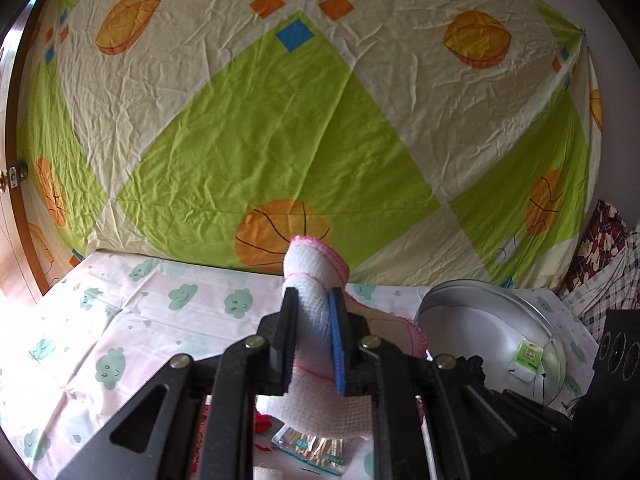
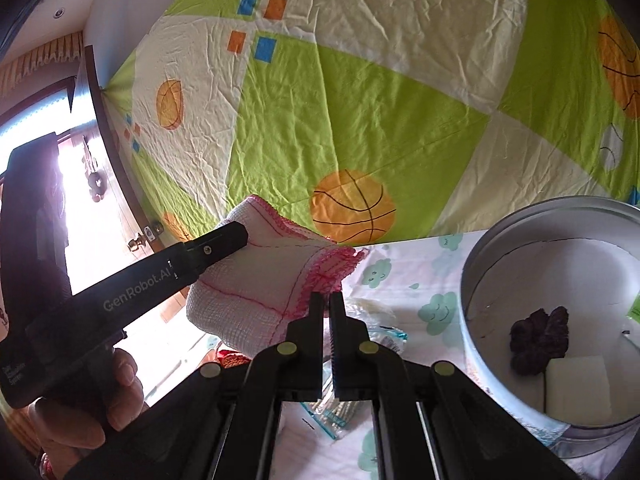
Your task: Organize soft objects
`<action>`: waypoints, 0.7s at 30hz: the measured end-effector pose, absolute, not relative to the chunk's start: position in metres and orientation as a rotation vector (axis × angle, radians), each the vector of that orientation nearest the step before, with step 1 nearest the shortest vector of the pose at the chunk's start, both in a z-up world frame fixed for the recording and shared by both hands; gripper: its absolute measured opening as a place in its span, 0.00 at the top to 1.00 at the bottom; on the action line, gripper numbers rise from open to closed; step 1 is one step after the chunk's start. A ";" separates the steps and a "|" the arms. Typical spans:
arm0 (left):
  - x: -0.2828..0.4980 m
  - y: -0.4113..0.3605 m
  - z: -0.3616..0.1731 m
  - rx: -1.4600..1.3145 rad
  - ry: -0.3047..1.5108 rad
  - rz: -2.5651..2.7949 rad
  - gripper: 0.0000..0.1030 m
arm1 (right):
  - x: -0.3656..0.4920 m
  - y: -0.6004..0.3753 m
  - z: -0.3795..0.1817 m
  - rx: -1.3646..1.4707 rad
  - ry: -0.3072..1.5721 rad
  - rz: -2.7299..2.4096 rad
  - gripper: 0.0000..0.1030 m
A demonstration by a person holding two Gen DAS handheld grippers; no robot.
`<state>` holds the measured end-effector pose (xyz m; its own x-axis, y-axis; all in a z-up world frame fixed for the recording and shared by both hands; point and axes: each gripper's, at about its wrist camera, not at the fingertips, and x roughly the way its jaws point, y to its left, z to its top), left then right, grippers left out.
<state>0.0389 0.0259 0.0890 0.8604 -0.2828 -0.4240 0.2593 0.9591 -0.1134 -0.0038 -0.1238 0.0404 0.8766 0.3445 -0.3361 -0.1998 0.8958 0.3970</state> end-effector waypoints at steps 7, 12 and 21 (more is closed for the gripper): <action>0.037 -0.030 0.092 -0.037 0.462 -0.353 0.88 | -0.011 -0.180 0.041 0.410 0.396 0.198 0.96; 0.039 -0.077 0.098 -0.010 0.462 -0.421 0.88 | -0.016 -0.221 0.041 0.455 0.387 0.141 0.96; 0.044 -0.156 0.095 0.088 0.461 -0.493 0.88 | -0.022 -0.277 0.041 0.466 0.372 0.009 0.96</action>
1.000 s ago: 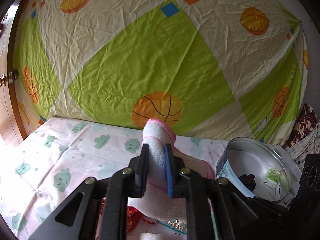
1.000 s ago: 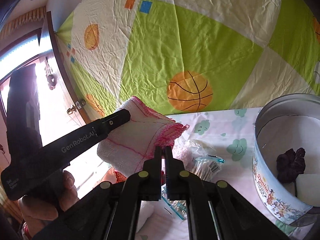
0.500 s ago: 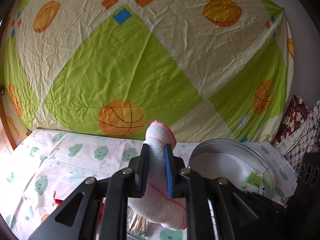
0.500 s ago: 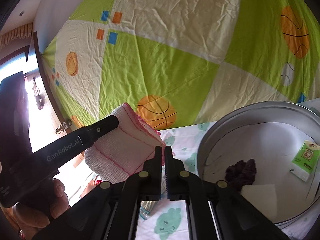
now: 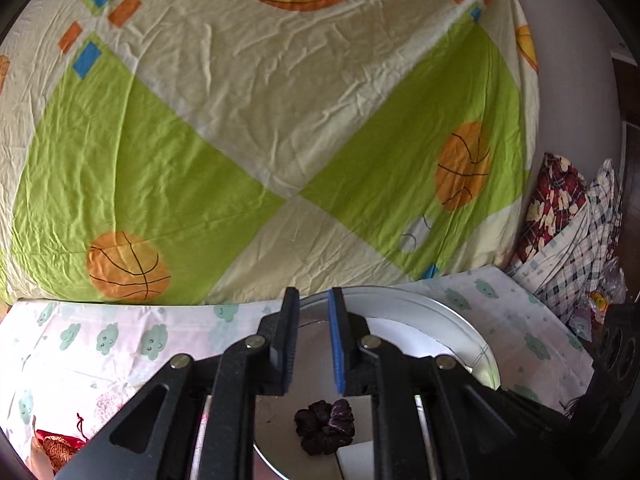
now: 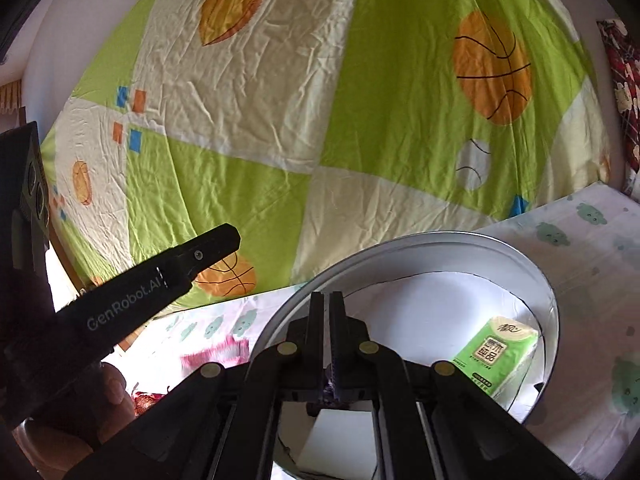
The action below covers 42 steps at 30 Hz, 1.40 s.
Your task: Organize soft objects
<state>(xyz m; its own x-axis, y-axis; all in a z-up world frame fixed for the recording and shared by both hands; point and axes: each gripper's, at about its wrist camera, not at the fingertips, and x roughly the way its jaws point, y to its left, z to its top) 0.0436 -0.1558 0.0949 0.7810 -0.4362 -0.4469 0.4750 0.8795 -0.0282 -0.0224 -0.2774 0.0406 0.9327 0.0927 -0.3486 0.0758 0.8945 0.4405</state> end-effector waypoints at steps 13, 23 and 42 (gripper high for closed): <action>0.048 -0.021 0.057 0.126 0.552 -0.195 0.46 | -0.025 -0.199 0.030 0.421 0.493 0.288 0.96; 0.070 0.000 0.014 0.095 0.742 -0.222 0.27 | -0.026 -0.151 -0.017 0.453 0.709 0.309 0.32; 0.070 -0.015 -0.001 -0.061 0.763 -0.360 0.89 | -0.004 -0.140 -0.016 0.307 0.701 0.237 0.95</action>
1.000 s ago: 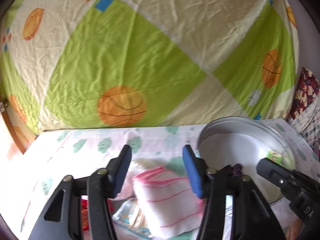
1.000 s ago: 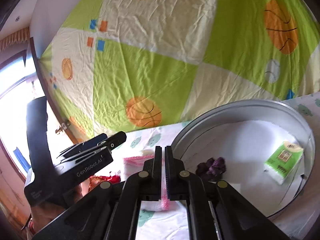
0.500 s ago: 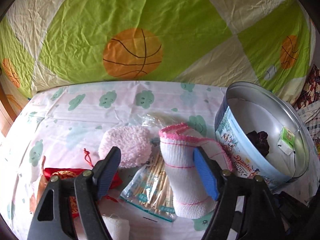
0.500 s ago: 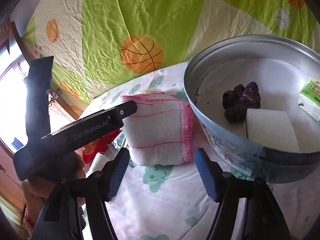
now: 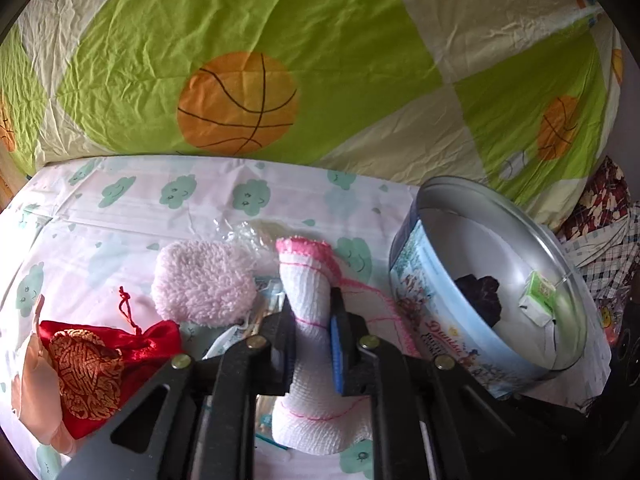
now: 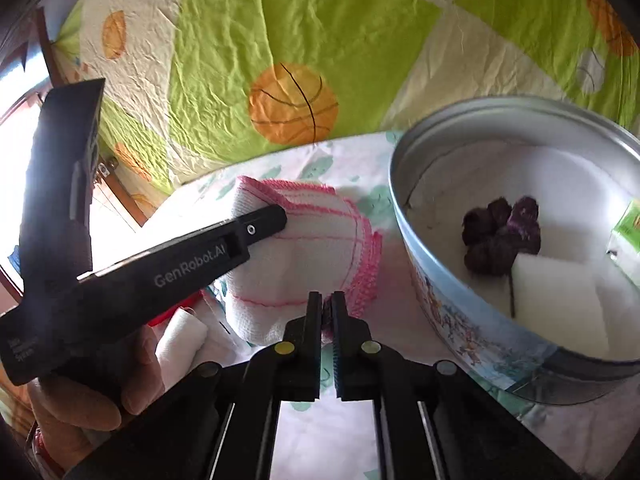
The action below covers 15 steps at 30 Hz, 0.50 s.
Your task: Organize soft objects
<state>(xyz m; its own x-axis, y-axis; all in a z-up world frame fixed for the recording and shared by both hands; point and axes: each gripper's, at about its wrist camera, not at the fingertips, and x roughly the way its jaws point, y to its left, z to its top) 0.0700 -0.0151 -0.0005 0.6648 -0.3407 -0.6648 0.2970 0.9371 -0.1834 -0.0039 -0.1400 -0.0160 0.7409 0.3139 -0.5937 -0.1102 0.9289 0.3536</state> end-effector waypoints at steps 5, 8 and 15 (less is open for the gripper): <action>0.051 -0.022 0.037 -0.042 0.657 -0.371 0.89 | -0.024 -0.148 0.014 0.301 0.556 0.239 0.95; 0.044 -0.031 0.057 -0.032 0.616 -0.390 0.89 | -0.029 -0.161 0.020 0.341 0.530 0.238 0.95; 0.034 -0.070 0.090 0.009 0.545 -0.444 0.89 | -0.037 -0.202 0.041 0.414 0.441 0.172 0.95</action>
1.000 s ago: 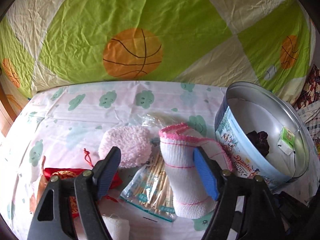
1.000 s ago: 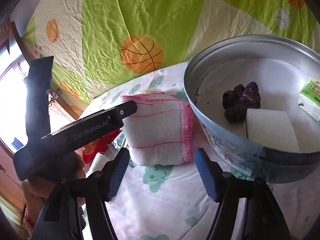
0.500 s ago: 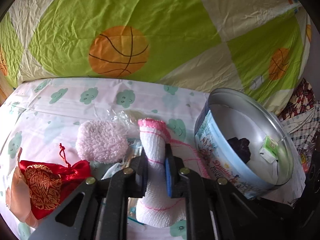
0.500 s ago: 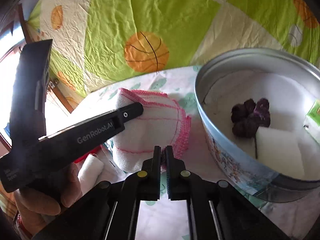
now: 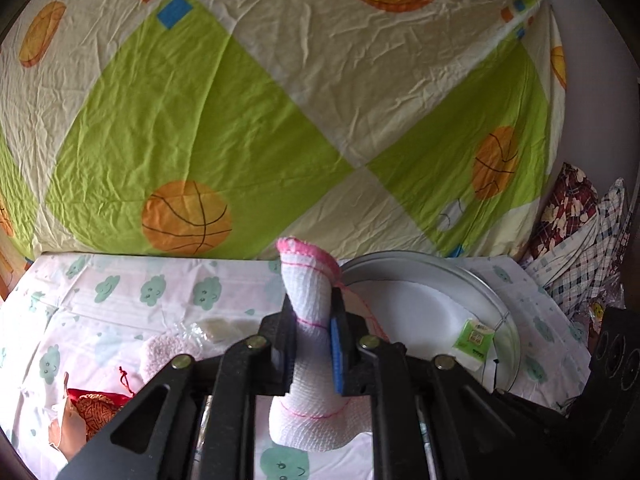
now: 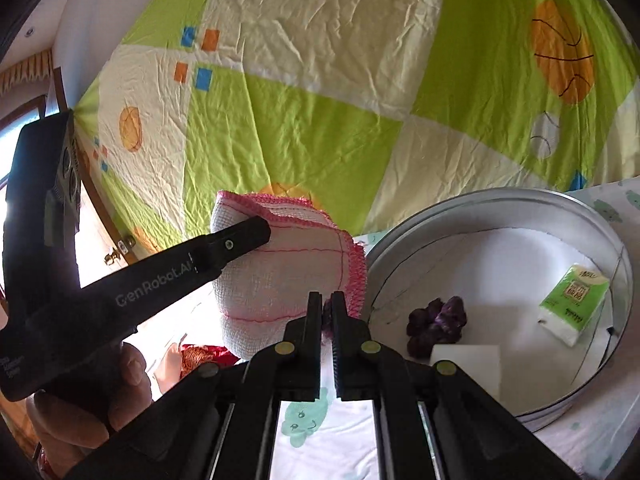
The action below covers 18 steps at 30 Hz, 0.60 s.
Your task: Organize soft objects
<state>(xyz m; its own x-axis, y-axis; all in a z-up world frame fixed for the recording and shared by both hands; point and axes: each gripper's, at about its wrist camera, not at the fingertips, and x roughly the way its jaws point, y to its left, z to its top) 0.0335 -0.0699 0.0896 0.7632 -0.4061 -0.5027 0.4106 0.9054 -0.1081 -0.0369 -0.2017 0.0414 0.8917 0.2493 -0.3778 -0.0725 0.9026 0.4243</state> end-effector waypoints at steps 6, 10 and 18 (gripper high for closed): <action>0.043 -0.123 0.093 0.009 0.546 -0.520 0.89 | -0.044 -0.257 0.046 0.395 0.400 0.027 0.95; 0.055 -0.165 0.075 0.043 0.559 -0.536 0.81 | -0.039 -0.296 0.037 0.386 0.428 -0.075 0.95; 0.053 -0.174 0.042 0.165 0.465 -0.262 0.00 | -0.025 -0.354 0.001 0.587 0.569 -0.209 0.90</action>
